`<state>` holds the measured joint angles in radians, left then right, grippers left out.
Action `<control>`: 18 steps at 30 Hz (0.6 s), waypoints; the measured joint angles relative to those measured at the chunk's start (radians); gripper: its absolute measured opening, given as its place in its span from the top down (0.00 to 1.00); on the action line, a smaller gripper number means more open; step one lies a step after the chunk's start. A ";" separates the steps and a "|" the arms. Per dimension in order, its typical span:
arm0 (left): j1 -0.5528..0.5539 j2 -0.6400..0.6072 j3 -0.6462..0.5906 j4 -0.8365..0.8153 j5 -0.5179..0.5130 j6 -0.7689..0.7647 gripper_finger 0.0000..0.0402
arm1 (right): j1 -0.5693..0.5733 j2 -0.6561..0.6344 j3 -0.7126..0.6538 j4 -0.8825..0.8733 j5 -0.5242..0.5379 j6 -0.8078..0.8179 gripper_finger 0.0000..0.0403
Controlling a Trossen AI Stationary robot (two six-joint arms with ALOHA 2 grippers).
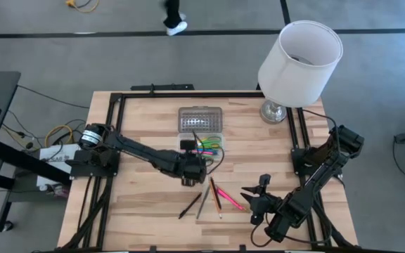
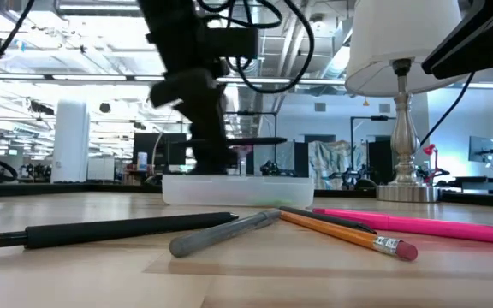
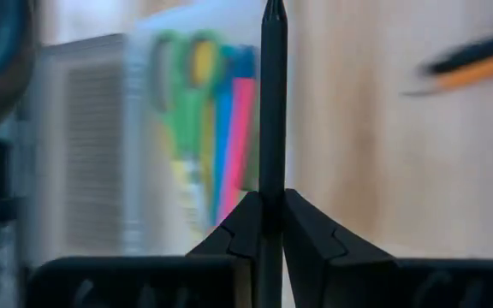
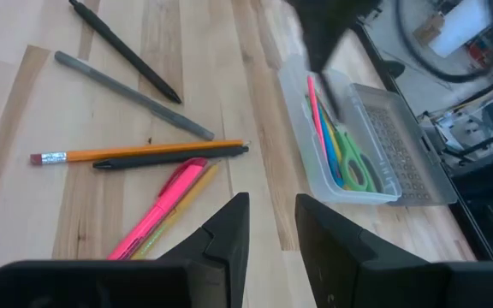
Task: Pick & place school supplies into a supply box
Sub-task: Put the left black pen into the black supply box
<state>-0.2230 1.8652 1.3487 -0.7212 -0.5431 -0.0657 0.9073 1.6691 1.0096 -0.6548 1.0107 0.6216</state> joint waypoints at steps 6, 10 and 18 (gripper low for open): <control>0.123 0.001 0.001 0.003 -0.030 0.063 0.95 | 0.000 0.000 0.000 0.000 0.000 0.000 0.77; 0.186 0.001 0.000 0.036 0.037 0.087 0.93 | 0.000 0.000 0.000 0.000 -0.005 0.000 0.77; 0.267 0.002 0.000 0.045 0.137 0.085 0.85 | 0.000 0.000 0.000 0.000 -0.014 0.007 0.77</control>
<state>0.0443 1.8668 1.3491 -0.6760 -0.4059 0.0191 0.9073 1.6691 1.0096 -0.6553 0.9970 0.6282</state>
